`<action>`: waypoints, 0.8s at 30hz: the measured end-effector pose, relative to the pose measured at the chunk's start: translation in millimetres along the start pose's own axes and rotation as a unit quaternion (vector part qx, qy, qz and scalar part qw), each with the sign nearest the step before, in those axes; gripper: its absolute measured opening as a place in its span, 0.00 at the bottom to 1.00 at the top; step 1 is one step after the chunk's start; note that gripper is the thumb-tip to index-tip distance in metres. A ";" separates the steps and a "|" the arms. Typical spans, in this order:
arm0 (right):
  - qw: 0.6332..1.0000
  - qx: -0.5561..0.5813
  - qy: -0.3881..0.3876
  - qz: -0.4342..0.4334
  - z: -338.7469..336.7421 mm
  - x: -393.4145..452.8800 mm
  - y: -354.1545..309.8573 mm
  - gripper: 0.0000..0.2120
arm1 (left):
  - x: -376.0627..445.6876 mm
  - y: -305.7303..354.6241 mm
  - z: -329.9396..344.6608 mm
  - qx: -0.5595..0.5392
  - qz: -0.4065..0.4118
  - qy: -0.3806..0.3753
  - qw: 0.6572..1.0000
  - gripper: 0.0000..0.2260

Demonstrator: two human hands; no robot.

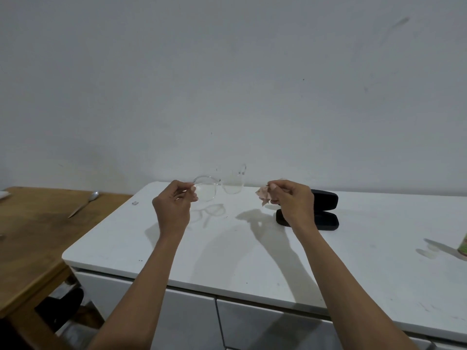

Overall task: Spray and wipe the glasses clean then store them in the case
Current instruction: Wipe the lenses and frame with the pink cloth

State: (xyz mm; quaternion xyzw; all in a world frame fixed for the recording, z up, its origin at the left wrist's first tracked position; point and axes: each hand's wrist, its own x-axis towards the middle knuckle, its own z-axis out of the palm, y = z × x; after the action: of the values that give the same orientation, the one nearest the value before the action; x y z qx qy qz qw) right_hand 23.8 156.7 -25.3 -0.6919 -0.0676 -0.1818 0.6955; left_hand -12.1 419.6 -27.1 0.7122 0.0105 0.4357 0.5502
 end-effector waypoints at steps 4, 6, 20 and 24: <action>1.000 0.014 0.003 0.016 -13.3 3.6 3.8 0.06 | 1.2 -17.8 -19.9 0.042 0.002 0.005 0.999 0.03; 0.999 0.021 -0.010 0.023 -15.8 4.4 2.6 0.05 | 2.1 -27.3 -27.3 0.059 0.000 0.000 0.998 0.03; 0.993 -0.104 -0.048 -0.026 -23.7 5.8 -23.6 0.04 | 5.3 -66.4 -54.6 0.187 -0.003 -0.070 0.980 0.10; 0.990 -0.126 -0.042 -0.037 -29.6 6.7 -32.9 0.04 | 3.9 -67.5 -58.7 0.215 -0.012 -0.101 0.971 0.13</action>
State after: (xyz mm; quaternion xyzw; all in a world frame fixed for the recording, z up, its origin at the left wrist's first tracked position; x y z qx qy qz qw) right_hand 14.0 127.1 6.9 -0.7782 -0.0992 -0.1854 0.5918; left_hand -15.5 493.7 -77.4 0.8540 0.0570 0.3427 0.3873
